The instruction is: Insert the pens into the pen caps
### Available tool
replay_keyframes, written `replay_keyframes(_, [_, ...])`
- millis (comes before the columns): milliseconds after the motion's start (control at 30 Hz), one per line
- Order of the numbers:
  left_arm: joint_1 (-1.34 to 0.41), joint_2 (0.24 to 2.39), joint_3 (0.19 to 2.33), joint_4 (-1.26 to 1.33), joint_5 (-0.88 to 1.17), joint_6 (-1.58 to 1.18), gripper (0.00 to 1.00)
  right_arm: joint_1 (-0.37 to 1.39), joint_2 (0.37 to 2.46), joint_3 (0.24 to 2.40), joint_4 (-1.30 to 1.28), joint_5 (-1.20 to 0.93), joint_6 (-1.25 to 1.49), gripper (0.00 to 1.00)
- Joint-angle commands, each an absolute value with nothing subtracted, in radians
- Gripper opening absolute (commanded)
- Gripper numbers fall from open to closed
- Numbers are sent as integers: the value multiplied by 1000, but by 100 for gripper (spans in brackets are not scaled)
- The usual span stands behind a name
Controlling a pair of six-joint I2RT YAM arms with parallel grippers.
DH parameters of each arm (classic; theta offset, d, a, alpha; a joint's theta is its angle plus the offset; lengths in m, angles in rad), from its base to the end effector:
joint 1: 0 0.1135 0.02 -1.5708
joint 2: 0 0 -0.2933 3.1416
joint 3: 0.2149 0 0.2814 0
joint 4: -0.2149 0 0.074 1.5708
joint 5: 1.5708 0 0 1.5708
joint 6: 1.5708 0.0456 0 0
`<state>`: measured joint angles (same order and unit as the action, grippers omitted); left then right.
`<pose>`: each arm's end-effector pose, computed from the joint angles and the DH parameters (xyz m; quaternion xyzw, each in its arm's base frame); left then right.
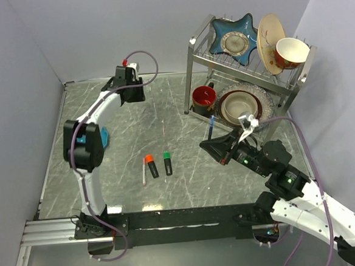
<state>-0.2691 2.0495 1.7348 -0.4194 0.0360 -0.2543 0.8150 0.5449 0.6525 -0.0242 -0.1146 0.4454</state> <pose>0.5046 -0.1409 0.2657 0.0141 0.9135 -0.1210 0.3881 0.1025 0.1163 0.3647 -0.1656 0.6566 0.4643 0.5708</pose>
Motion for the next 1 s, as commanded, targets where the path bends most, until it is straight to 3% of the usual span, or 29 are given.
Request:
replay_keyframes(0, [-268, 2138, 1856, -445, -36, -173, 41, 821, 522, 653, -32, -58, 405, 0])
replay_keyframes(533, [-268, 2281, 1828, -394, -11, -101, 40, 818, 523, 666, -38, -14, 371, 0])
replay_keyframes(967, [-270, 2315, 1790, -422, -40, -94, 29, 818, 517, 663, -41, -9, 374, 0])
